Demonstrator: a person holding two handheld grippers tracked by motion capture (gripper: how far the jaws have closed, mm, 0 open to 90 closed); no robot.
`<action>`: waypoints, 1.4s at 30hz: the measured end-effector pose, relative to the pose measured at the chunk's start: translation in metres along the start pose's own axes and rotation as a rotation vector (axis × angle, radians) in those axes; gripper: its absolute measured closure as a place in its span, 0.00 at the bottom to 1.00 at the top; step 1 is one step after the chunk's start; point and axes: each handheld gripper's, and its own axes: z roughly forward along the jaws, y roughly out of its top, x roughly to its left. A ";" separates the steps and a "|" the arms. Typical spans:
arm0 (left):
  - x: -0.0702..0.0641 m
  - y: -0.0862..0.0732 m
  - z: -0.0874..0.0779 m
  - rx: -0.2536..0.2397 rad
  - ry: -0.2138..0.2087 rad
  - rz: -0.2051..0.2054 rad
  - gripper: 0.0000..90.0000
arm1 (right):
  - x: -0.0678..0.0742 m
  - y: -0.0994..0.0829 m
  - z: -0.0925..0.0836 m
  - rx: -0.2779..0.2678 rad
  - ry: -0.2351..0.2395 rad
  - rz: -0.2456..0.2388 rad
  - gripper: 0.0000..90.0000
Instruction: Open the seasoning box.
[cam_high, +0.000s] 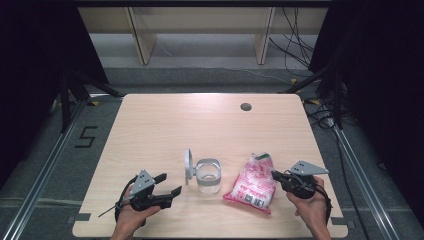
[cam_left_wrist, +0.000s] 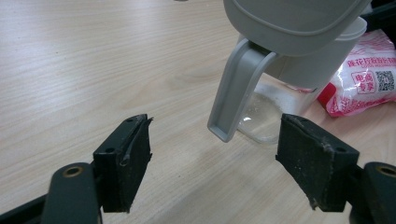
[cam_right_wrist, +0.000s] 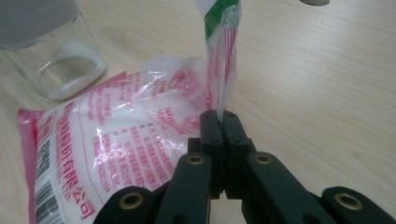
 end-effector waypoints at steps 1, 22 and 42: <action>0.000 0.000 0.000 0.000 -0.001 0.001 0.28 | 0.002 -0.002 -0.003 0.010 0.011 0.031 1.00; 0.003 0.000 0.000 0.011 0.007 0.022 0.28 | -0.017 -0.006 0.029 0.050 -0.025 0.166 0.66; 0.002 -0.002 0.002 0.013 0.008 0.002 0.28 | -0.021 0.000 0.049 0.099 0.016 0.138 0.93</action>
